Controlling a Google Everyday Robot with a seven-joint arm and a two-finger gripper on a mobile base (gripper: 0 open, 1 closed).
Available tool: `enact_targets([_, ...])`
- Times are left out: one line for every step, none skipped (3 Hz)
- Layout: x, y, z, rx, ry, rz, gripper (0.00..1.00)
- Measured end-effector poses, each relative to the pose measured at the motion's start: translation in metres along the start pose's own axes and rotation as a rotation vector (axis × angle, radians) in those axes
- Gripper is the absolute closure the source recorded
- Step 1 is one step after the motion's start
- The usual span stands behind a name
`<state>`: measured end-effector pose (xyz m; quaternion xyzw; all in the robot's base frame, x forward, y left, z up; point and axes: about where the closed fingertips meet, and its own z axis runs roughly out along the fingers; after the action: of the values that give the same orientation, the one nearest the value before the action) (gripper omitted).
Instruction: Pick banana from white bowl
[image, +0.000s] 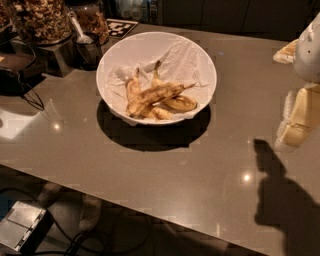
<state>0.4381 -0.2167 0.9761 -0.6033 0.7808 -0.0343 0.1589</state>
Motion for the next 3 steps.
enact_targets([0.0,0.0,0.0,0.0,0.0,0.0,0.0])
enact_targets([-0.009,-0.005,-0.003,0.003,-0.001,-0.03,0.0])
enact_targets([-0.032,-0.023,0.004,-0.026,0.033,-0.096,0.0])
